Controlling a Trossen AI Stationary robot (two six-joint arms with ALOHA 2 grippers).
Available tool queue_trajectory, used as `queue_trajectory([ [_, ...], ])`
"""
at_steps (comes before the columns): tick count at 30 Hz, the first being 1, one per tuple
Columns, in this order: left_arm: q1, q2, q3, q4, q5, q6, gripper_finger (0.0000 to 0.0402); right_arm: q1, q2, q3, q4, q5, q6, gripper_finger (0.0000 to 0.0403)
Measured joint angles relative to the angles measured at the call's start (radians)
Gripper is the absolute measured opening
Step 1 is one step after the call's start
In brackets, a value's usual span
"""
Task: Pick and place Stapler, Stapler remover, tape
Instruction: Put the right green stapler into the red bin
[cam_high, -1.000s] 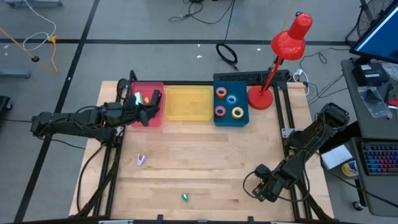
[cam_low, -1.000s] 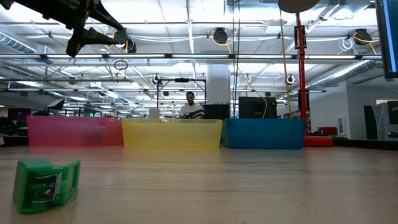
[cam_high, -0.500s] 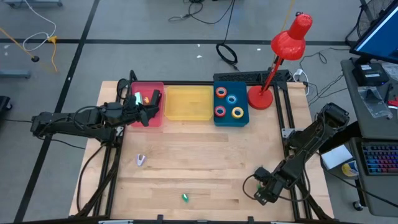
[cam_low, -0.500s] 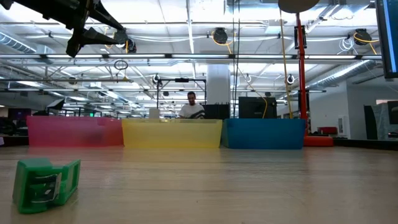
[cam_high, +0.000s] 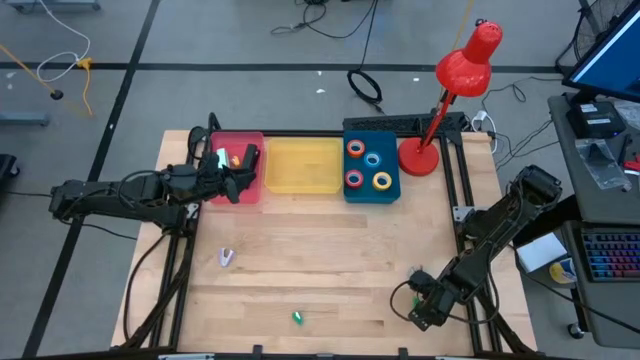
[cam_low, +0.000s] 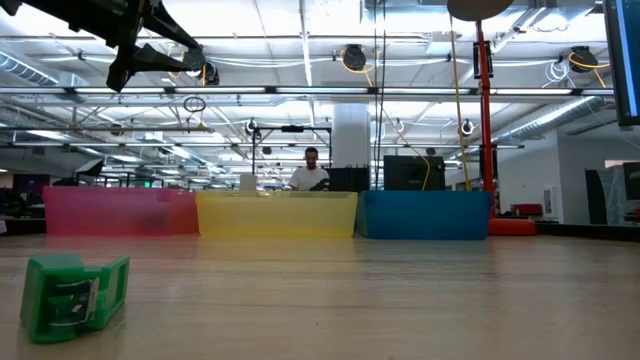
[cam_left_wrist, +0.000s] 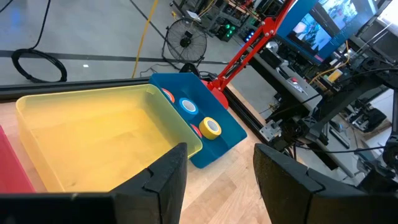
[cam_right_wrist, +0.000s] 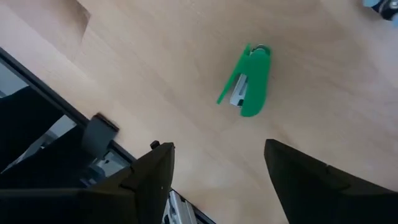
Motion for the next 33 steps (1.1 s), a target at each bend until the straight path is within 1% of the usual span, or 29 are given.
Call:
queue_trajectory([
  [9,0.0,0.0,0.0,0.0,0.0,0.004,0.0184,0.0,0.0,0.0,0.025,0.007,-0.02,0.0244],
  [14,0.0,0.0,0.0,0.0,0.0,0.006,0.0184,-0.007,0.0,0.0,0.018,0.073,-0.012,0.024],
  [18,0.0,0.0,0.0,0.0,0.0,0.006,0.0184,-0.023,0.0,0.0,0.009,0.109,0.025,0.0241],
  [28,0.0,0.0,0.0,0.0,0.0,0.006,0.0184,-0.035,0.0,0.0,-0.066,0.106,0.032,0.0238],
  [33,0.0,0.0,0.0,0.0,0.0,0.005,0.0184,-0.039,0.001,0.0,-0.063,0.109,0.033,0.0238],
])
